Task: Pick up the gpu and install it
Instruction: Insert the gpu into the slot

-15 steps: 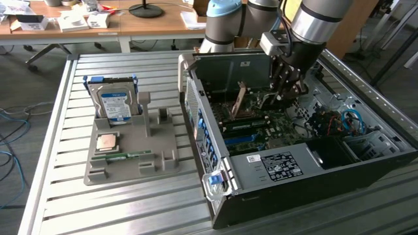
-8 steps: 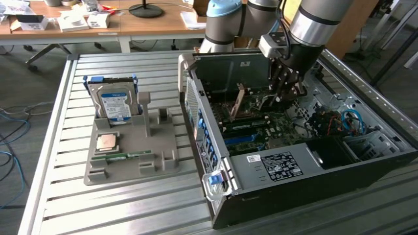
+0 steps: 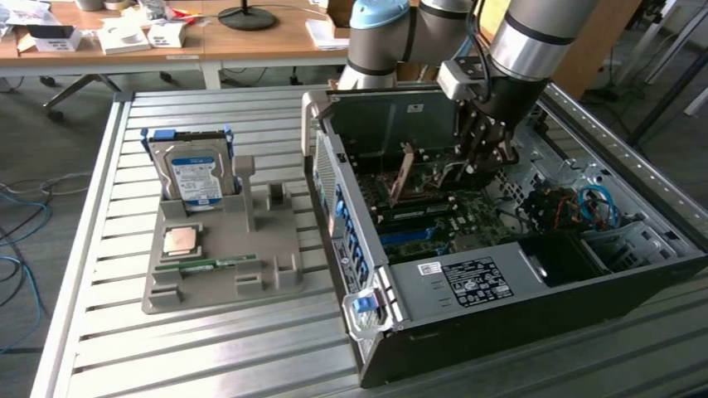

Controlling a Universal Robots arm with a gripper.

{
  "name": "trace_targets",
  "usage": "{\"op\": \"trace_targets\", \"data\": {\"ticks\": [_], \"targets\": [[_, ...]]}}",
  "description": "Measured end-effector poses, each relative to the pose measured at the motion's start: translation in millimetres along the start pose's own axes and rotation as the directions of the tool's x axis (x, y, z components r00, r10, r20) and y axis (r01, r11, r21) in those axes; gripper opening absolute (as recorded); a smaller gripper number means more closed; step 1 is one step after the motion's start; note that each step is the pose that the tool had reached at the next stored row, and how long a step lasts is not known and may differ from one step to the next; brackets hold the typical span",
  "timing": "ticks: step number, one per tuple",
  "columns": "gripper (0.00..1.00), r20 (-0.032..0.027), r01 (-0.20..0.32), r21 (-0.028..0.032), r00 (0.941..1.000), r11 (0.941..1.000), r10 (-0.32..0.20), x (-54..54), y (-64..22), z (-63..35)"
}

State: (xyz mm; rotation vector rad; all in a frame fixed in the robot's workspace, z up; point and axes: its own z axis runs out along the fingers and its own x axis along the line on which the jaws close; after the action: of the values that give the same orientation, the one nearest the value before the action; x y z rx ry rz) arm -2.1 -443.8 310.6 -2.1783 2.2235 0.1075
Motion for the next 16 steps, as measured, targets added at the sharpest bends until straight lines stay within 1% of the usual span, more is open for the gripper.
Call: {"op": "trace_targets", "data": {"ticks": [10, 16], "targets": [[0.26, 0.0003, 0.000, 0.0001, 1.0000, 1.0000, 0.000, 0.2, 9.6, 0.5], [0.26, 0.0003, 0.000, 0.0000, 1.0000, 1.0000, 0.000, 0.2, 11.1, 0.5]]}}
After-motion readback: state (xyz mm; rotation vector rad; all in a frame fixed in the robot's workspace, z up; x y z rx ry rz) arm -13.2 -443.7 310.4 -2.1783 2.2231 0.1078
